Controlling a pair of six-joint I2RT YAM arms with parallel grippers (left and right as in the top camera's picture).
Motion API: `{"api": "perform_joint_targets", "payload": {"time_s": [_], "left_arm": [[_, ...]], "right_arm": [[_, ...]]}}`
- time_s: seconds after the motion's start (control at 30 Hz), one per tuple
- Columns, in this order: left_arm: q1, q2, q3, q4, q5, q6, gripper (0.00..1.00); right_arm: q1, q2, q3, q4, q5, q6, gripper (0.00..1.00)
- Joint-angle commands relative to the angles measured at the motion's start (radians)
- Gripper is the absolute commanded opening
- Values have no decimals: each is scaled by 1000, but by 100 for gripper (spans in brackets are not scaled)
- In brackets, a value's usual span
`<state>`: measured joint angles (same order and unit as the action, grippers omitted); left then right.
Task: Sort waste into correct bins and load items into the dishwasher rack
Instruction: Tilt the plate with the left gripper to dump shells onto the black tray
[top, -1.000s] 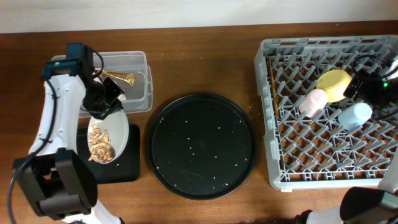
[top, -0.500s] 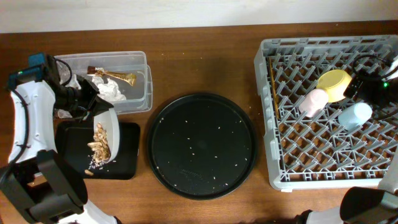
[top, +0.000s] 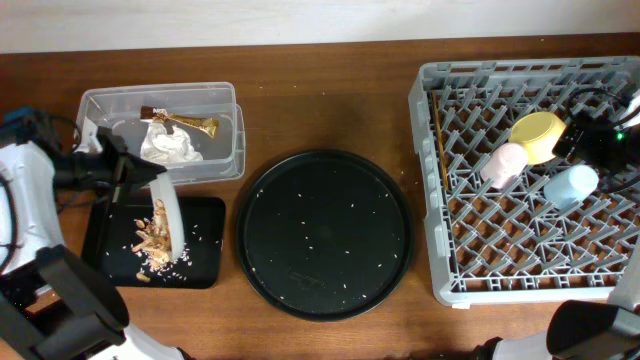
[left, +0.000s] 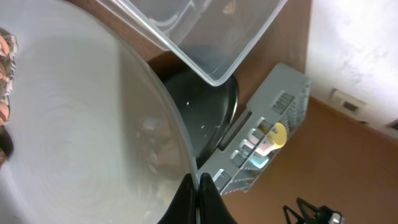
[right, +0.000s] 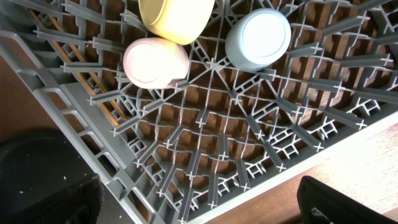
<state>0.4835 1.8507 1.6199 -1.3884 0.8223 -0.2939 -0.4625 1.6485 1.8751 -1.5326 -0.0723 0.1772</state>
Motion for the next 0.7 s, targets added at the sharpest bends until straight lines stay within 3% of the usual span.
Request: {"api": "perform_joint_targets", "payload": {"time_s": [0.0,0.5,0.57,0.67], "left_arm": [[55,-23,18,-21,105,114,1],[278,-23,17,-75,170,273,1],[290,-23,17,-106,252,357,1],[307,-23,17,-119,269,379,1]], "right_arm": [[-3,1,-5,3,-2,0,98],[-3,1,-5,3,-2,0,98],[-3,1,-5,3,-2,0,98],[-3,1,-5,3,-2,0,98]]}}
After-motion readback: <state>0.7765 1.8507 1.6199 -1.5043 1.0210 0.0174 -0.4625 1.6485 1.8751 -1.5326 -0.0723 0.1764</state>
